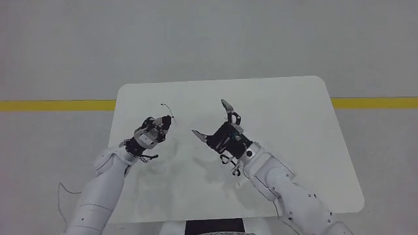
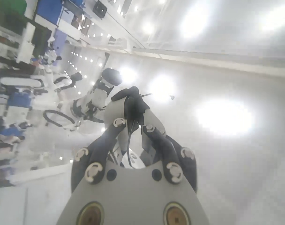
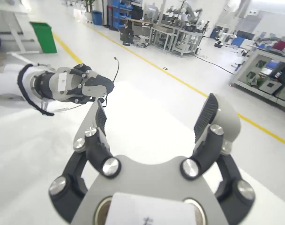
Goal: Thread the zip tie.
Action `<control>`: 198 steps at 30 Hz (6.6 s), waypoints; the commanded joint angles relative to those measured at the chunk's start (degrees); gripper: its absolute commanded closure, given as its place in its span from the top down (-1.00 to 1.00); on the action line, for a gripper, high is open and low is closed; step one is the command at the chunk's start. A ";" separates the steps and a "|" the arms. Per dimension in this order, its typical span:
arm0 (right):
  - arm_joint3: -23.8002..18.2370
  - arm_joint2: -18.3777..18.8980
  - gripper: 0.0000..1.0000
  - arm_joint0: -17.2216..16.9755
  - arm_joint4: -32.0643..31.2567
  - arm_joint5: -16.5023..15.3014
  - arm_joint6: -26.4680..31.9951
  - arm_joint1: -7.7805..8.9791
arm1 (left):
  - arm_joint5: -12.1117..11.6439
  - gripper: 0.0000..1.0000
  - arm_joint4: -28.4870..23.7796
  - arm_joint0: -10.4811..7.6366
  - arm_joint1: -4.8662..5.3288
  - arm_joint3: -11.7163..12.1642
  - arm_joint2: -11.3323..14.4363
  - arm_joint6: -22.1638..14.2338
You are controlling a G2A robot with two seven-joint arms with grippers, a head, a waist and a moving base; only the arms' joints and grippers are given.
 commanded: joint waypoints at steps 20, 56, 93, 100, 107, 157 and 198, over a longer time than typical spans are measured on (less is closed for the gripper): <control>4.78 -18.90 1.00 12.29 0.00 8.08 -2.31 6.72 | 4.72 -1.00 -4.69 0.37 0.21 -1.52 2.21 5.32; 13.91 -24.46 -0.30 19.34 0.00 13.14 -1.31 0.27 | 4.81 -1.00 -5.36 0.37 0.25 -1.83 2.79 5.75; 14.99 -24.41 -1.00 18.73 0.00 14.67 -1.67 0.46 | 4.81 -1.00 -5.36 0.37 0.25 -1.83 2.79 5.75; 15.27 -24.02 -1.00 17.87 0.00 14.36 -1.70 0.87 | 4.81 -1.00 -5.36 0.37 0.25 -1.83 2.79 5.75; 15.74 -23.71 -1.00 16.88 0.00 13.49 -1.62 1.02 | 4.81 -1.00 -5.36 0.37 0.25 -1.83 2.79 5.75; 19.78 -22.29 -1.00 13.99 0.00 7.53 1.16 -0.19 | 4.81 -1.00 -5.36 0.37 0.25 -1.83 2.79 5.75; 17.29 -2.84 1.00 2.04 15.82 -2.20 -17.04 3.79 | 5.86 -1.00 -3.53 -2.62 4.38 5.68 4.15 -3.55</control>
